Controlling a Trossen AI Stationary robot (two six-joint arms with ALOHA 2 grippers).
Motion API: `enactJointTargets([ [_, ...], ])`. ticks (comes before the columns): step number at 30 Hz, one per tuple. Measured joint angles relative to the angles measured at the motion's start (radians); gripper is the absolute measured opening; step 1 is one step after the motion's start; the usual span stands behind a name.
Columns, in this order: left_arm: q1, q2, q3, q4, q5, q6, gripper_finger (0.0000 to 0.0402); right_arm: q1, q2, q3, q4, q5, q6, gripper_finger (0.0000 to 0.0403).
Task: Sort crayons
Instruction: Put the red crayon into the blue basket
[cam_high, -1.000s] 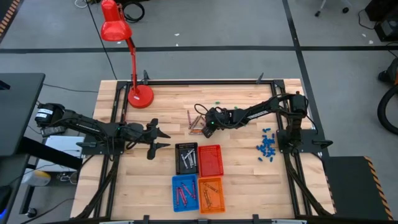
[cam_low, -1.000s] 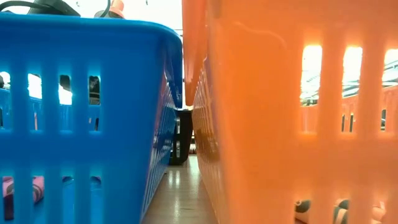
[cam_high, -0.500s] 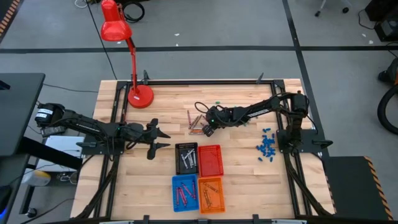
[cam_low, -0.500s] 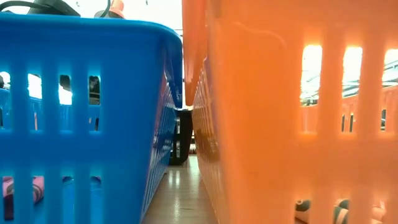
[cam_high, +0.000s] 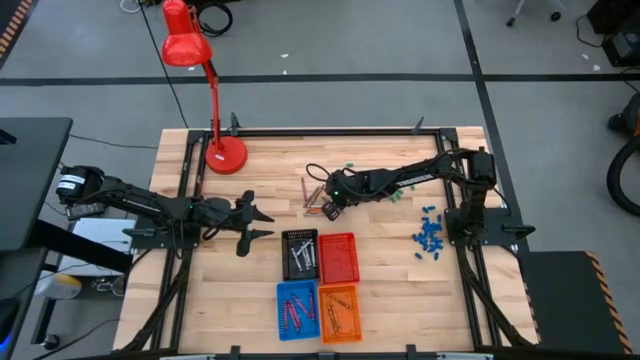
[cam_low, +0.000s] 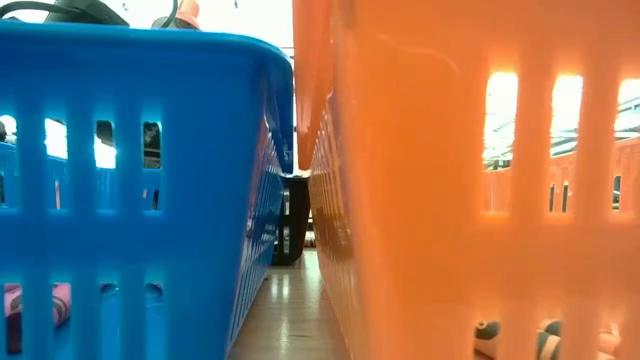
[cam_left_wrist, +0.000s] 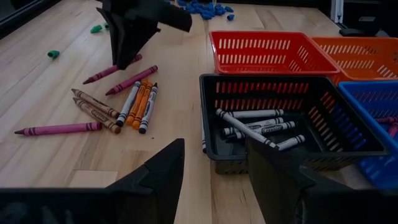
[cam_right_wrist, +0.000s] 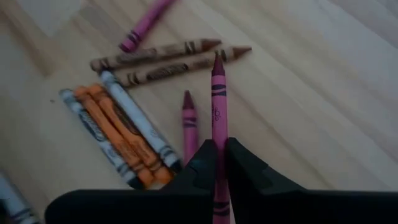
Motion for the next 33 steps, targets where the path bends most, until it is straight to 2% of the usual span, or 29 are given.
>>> enactJointTargets([
  [4,0.0,0.0,0.0,0.0,0.0,0.0,0.0183,0.015,-0.001,0.042,-0.019,0.007,0.006,0.0031],
  [9,0.0,0.0,0.0,-0.001,0.0,0.0,0.0183,0.052,-0.002,0.101,-0.017,-0.035,0.039,0.0032],
  [18,0.0,0.0,0.0,-0.001,0.0,0.016,0.0183,0.216,-0.002,0.196,-0.012,-0.051,0.144,0.0032],
  [24,0.0,0.0,0.0,-0.001,0.0,0.016,0.0183,0.334,-0.003,0.202,0.048,0.008,0.244,0.0032],
  [33,0.0,0.0,0.0,-0.003,-0.002,0.021,0.0183,0.501,0.014,0.202,0.157,0.231,0.414,0.0032],
])
